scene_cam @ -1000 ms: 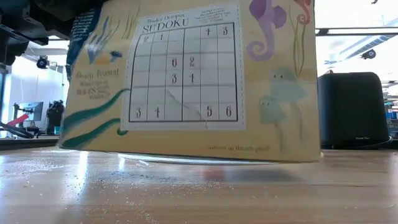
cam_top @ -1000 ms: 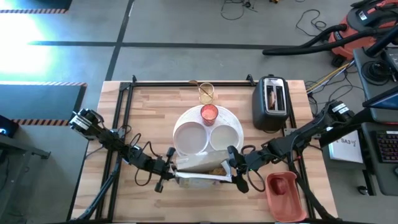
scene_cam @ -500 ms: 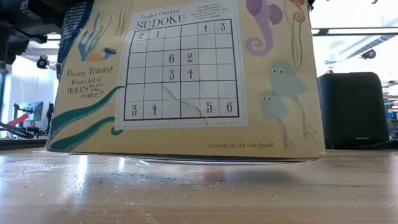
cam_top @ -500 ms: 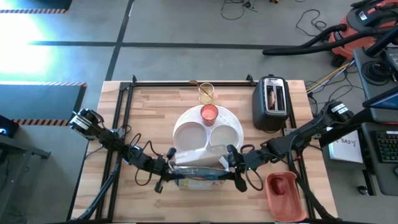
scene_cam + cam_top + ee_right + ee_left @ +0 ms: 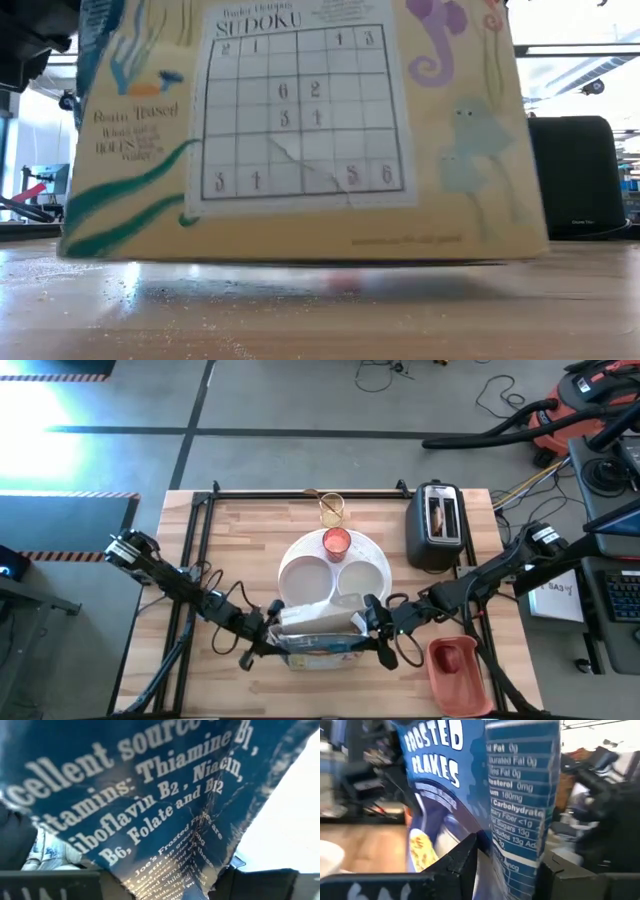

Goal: Arrange a breakfast setting
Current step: Pour the cereal from the cereal box into the white bowl

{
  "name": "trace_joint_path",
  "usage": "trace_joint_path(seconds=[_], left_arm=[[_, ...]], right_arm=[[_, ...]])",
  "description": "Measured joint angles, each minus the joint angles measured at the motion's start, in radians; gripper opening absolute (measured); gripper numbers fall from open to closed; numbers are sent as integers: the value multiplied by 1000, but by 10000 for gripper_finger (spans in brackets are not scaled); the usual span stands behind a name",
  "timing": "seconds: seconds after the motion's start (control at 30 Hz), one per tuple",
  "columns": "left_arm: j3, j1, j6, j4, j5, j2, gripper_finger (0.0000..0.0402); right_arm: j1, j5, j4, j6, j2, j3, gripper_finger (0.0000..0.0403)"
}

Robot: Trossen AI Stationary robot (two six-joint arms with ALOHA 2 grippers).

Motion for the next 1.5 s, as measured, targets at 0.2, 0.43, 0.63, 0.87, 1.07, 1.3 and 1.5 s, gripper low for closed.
trace_joint_path(seconds=[0.2,0.43,0.63,0.87,1.07,1.3,1.5], left_arm=[[-10,0,-54,-245,35,-102,110],[-11,2,-62,-418,26,-271,110],[-11,1,-125,-649,19,-443,110],[-13,1,-49,-681,-3,-577,110],[-13,2,40,-678,-129,-660,110],[-13,2,115,-679,-251,-716,110],[-13,3,141,-713,-489,-779,110]], right_arm=[[0,1,-25,1,-4,-1,132],[0,12,-29,76,-35,-1,132],[-2,9,-89,260,-91,-1,132],[-7,34,-264,674,-169,0,133],[-4,39,-287,792,-215,8,125],[8,100,-281,695,-167,145,121],[44,61,-605,880,-83,344,120]])
